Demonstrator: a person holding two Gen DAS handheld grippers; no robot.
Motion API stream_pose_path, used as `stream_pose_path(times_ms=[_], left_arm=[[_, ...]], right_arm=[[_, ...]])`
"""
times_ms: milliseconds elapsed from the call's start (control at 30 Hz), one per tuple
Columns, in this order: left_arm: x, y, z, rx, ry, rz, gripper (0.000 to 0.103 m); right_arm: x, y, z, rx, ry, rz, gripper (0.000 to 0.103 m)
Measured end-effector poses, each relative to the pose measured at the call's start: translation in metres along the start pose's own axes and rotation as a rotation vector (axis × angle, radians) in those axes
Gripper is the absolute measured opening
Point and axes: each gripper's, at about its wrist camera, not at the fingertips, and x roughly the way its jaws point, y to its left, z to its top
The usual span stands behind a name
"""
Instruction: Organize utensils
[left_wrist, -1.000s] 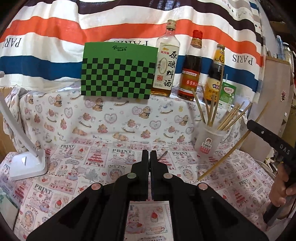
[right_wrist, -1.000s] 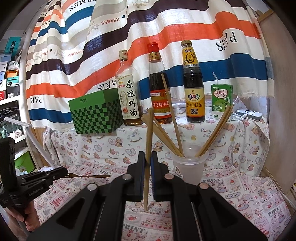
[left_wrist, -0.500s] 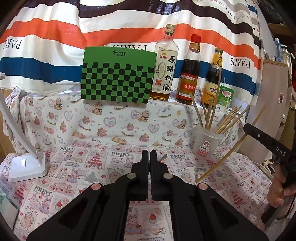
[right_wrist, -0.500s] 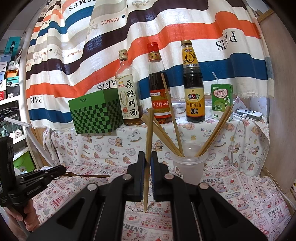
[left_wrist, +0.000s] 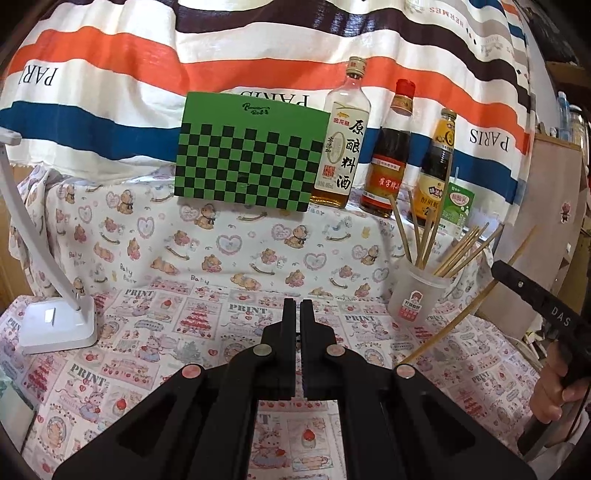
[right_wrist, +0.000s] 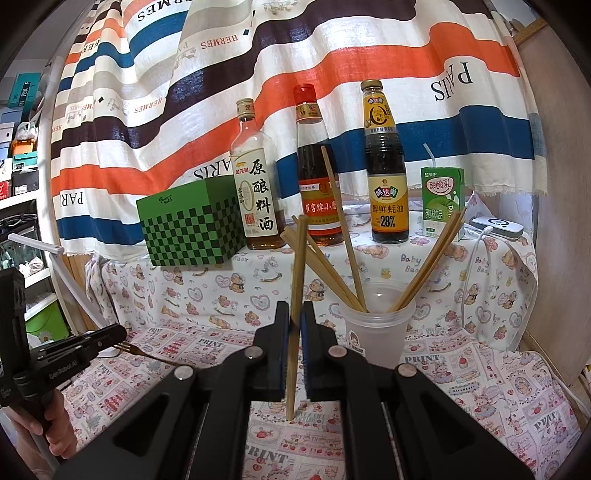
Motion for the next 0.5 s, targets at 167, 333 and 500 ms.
stream_pose_path(times_ms=[167, 333, 500], left_arm=[[-0.001, -0.0003, 0.0004, 0.012, -0.004, 0.004, 0.001], [-0.0061, -0.0005, 0.0011, 0.005, -0.032, 0.001, 0.001], [-0.0063, 0.0001, 0.0018, 0.0, -0.033, 0.003, 0.0]], right_arm=[[-0.0004, -0.0004, -0.0009, -0.001, 0.001, 0.002, 0.005], [-0.0004, -0.0002, -0.001, -0.001, 0.0, 0.001, 0.005], [0.0, -0.0005, -0.0007, -0.001, 0.0, 0.003, 0.005]])
